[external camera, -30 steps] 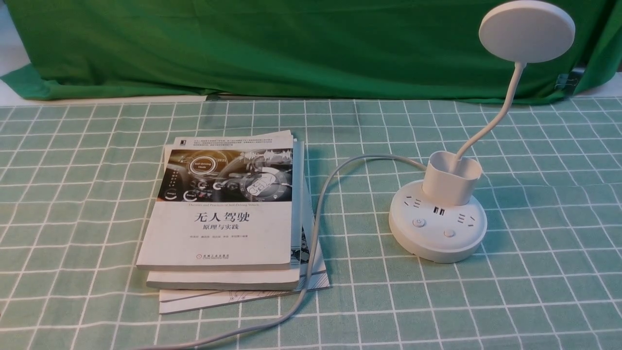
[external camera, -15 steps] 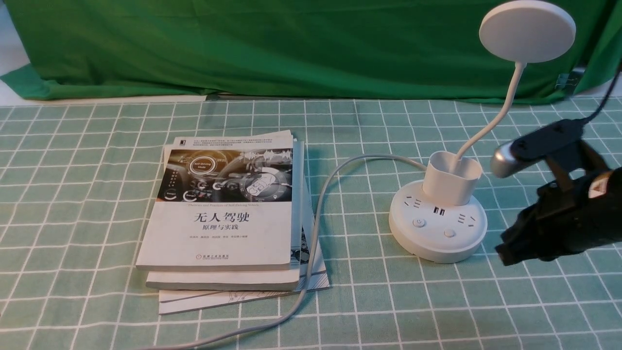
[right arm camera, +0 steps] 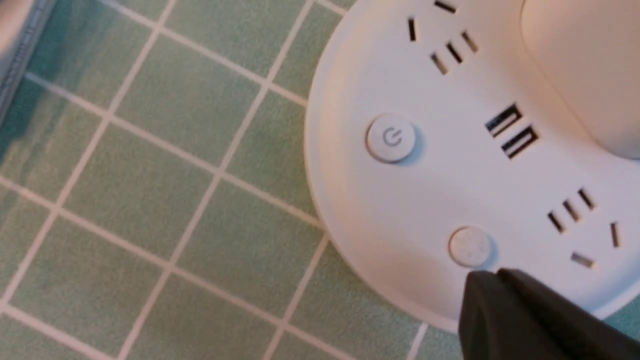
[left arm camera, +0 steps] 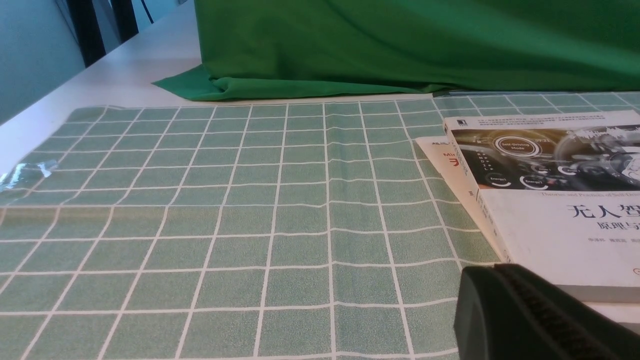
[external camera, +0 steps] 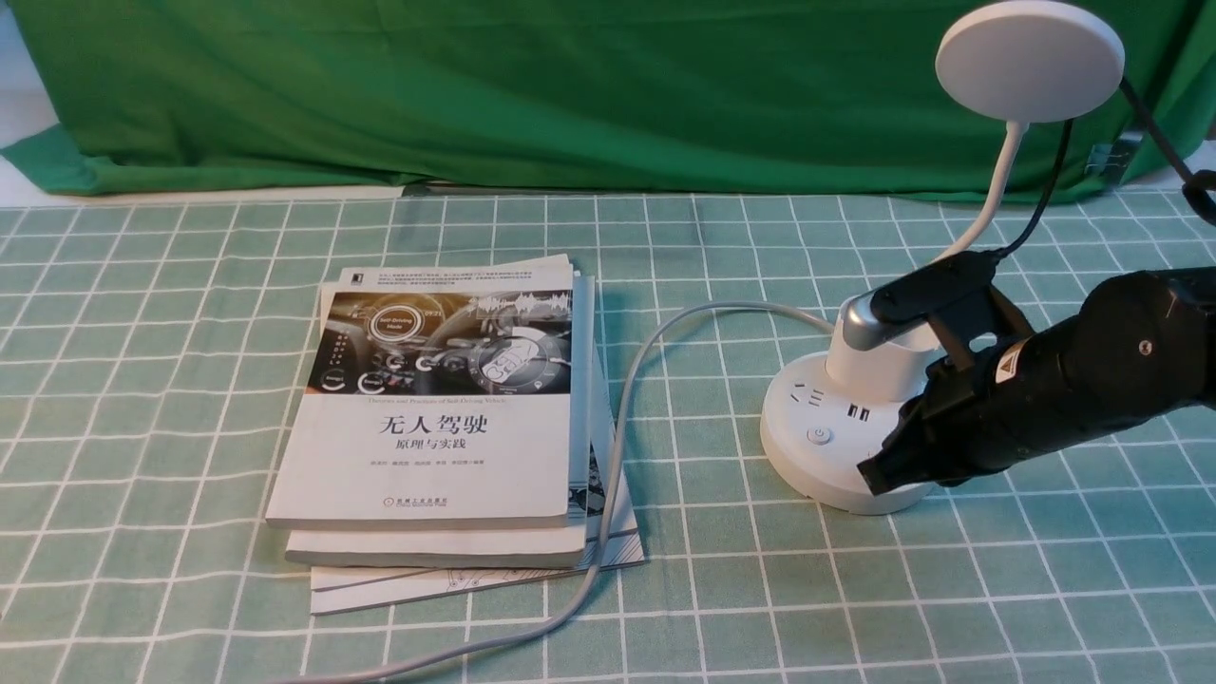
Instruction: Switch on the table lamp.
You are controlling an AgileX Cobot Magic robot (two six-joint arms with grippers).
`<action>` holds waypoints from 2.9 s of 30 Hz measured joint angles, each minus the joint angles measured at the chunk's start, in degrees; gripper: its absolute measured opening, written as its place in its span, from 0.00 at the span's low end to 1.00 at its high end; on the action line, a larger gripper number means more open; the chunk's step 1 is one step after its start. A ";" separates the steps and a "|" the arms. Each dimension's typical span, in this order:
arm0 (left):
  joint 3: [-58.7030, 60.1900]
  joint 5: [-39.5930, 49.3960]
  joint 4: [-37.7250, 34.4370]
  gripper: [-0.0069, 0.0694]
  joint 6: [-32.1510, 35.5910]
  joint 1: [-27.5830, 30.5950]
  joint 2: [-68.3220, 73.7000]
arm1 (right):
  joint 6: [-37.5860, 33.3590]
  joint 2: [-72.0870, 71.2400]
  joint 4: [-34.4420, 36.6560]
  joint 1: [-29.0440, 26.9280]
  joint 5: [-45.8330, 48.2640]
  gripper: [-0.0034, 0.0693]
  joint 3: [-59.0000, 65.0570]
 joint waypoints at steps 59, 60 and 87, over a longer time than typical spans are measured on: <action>0.00 0.00 0.00 0.12 0.00 0.00 0.00 | 10.67 -56.32 0.16 -0.05 -7.47 0.12 23.56; 0.00 0.00 0.00 0.12 0.00 0.00 0.00 | 10.92 -59.30 0.16 -0.05 -7.56 0.12 24.73; 0.00 0.00 0.00 0.12 0.00 0.00 0.00 | 11.08 -84.82 0.15 -2.87 -14.47 0.22 43.09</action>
